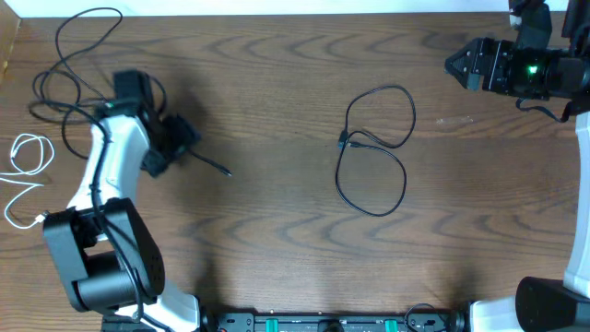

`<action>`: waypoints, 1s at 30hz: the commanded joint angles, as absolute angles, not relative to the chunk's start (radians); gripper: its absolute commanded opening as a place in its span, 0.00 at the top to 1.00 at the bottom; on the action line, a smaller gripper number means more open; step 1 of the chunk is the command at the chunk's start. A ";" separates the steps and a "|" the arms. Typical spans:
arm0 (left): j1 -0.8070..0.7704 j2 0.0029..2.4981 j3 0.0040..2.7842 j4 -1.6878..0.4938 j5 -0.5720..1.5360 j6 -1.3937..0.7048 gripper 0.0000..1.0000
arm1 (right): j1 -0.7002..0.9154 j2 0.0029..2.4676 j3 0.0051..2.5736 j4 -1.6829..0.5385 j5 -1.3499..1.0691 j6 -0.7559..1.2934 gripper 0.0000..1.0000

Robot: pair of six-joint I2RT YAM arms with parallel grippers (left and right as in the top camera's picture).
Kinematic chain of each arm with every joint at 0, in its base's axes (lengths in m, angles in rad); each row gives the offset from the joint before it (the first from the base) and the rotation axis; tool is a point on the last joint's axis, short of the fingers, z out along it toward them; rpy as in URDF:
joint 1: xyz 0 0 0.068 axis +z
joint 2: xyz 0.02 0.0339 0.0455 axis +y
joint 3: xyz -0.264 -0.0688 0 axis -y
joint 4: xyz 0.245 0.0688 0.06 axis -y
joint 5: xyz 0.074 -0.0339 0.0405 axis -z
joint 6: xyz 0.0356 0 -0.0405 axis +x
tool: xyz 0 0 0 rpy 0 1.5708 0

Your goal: Untangle cables

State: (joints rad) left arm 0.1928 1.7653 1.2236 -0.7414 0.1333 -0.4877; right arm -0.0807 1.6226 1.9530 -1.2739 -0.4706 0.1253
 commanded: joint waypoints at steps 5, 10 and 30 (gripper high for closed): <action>0.154 1.767 1.103 -0.546 0.099 -0.552 0.28 | -0.075 1.623 1.941 -1.276 -0.469 0.115 0.20; 0.128 1.803 1.085 -0.490 0.100 -0.552 0.30 | -0.070 1.623 1.929 -1.284 -0.469 0.115 0.20; 0.095 1.947 1.085 -0.439 0.096 -0.552 0.90 | -0.070 1.623 1.926 -1.285 -0.469 0.115 0.20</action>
State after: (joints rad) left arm 0.0963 1.8824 1.1061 -0.4416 0.0994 -0.5541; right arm -0.0784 1.6226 1.9343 -1.2854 -0.4706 0.1249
